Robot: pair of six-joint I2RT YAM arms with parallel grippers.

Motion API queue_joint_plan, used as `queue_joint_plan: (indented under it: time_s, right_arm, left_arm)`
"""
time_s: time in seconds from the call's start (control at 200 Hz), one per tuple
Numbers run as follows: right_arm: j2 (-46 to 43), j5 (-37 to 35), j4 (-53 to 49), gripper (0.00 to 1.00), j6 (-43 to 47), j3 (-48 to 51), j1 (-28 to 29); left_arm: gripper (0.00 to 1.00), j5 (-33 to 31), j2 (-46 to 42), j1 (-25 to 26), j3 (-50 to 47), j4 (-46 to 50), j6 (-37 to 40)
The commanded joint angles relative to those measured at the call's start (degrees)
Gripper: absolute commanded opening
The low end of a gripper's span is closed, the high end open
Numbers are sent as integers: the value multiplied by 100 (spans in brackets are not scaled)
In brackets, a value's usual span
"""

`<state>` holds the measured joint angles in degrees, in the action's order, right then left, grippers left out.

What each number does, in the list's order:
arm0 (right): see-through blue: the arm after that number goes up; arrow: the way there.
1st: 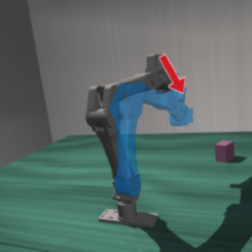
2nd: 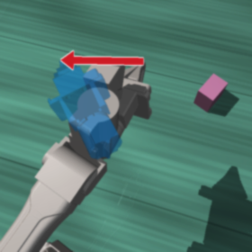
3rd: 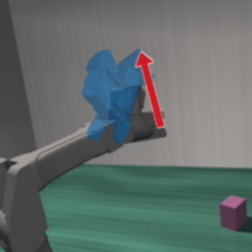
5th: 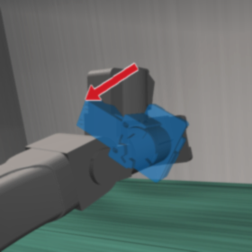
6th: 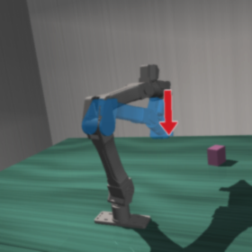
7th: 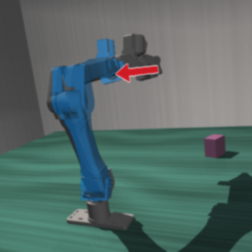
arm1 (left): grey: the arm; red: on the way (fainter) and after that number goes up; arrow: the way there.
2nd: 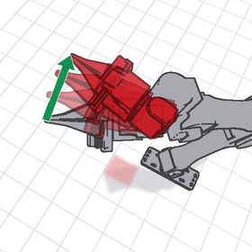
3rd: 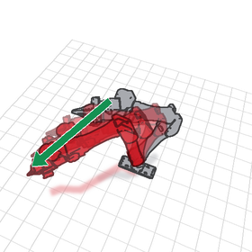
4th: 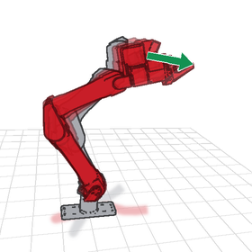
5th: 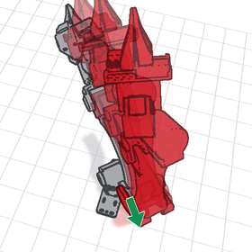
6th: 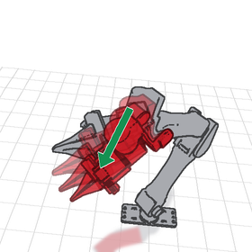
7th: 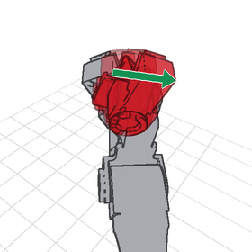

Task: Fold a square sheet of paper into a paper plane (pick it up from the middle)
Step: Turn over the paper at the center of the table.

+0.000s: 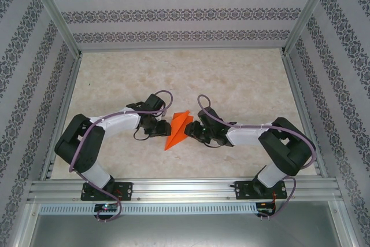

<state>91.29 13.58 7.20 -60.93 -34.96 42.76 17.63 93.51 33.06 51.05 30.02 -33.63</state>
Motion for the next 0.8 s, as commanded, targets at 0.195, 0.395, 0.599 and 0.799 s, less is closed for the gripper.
queue_joint_plan:
  time_s: [0.195,0.395,0.599,0.799]
  right_arm:
    - [389,75,387,41,-215,-194,119]
    - [404,62,656,40,-287,-187,127]
    - [381,13,824,40,-322,-178,112]
    - [281,-92,1078,38,-421,-17,96]
  left_arm:
    - [38,240,232,44,23,-291,23]
    - [35,240,331,96,23,-277,36]
    - [32,359,392,184,43,-339,-19]
    - [30,484,404,273,63,-374,-74]
